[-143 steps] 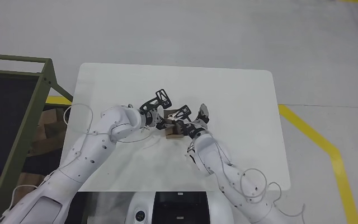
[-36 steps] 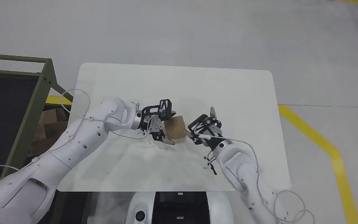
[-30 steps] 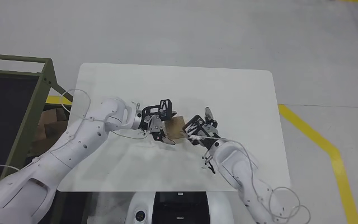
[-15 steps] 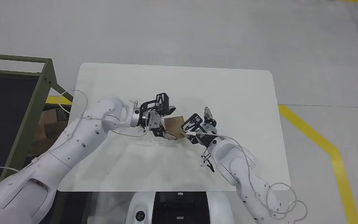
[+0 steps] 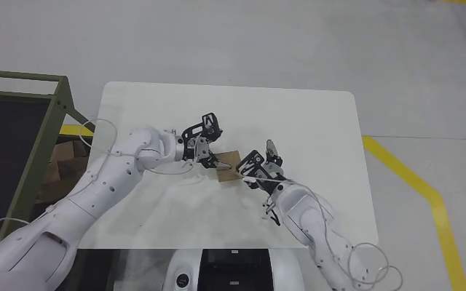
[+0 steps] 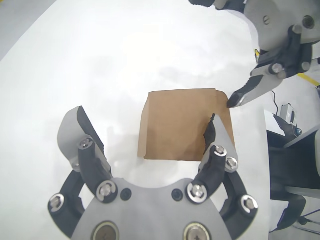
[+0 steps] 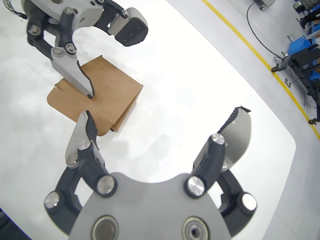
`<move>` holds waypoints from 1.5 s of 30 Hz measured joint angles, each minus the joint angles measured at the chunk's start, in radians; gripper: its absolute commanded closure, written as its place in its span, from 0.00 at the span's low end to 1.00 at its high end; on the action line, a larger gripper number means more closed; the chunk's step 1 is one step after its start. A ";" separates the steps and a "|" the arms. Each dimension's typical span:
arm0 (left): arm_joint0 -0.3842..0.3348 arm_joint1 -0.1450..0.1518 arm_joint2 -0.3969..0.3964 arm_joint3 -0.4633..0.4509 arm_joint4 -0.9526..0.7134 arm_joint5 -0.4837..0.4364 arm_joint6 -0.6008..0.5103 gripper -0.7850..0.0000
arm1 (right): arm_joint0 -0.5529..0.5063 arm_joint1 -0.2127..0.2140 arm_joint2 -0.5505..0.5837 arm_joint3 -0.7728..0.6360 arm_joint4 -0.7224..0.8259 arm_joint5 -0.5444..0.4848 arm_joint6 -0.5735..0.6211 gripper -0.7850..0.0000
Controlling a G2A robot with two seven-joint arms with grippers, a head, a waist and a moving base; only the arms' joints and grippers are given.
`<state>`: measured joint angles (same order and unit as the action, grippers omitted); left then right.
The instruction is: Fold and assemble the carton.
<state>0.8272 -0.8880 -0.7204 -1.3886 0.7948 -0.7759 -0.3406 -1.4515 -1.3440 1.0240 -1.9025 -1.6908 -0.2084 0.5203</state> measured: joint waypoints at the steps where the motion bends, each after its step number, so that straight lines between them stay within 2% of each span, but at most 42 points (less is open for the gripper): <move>1: 0.000 -0.002 -0.002 0.004 -0.005 -0.005 0.001 0.00 | -0.002 0.001 -0.001 -0.004 -0.010 -0.005 -0.003 0.00; 8: 0.001 -0.009 -0.015 0.012 0.003 -0.007 -0.001 0.00 | -0.016 0.007 -0.009 -0.011 -0.069 -0.029 -0.008 0.00; 15: 0.007 -0.014 -0.026 0.011 0.010 -0.012 -0.004 0.00 | -0.003 0.003 -0.024 0.008 -0.082 -0.008 0.004 0.00; 28: 0.022 -0.023 -0.052 0.012 0.006 -0.004 -0.016 0.00 | 0.012 -0.003 -0.085 0.028 -0.195 0.021 0.001 0.00; 36: 0.045 -0.017 -0.099 0.012 0.007 0.002 -0.003 0.00 | -0.007 0.001 -0.099 0.005 -0.269 0.001 -0.005 0.00; 45: 0.063 -0.017 -0.122 0.003 0.010 -0.001 -0.016 0.00 | 0.018 -0.007 -0.119 0.017 -0.289 -0.006 0.030 0.00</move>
<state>0.8907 -0.9047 -0.8427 -1.3860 0.8052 -0.7767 -0.3568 -1.4339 -1.3505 0.9049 -1.8853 -1.9799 -0.2140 0.5503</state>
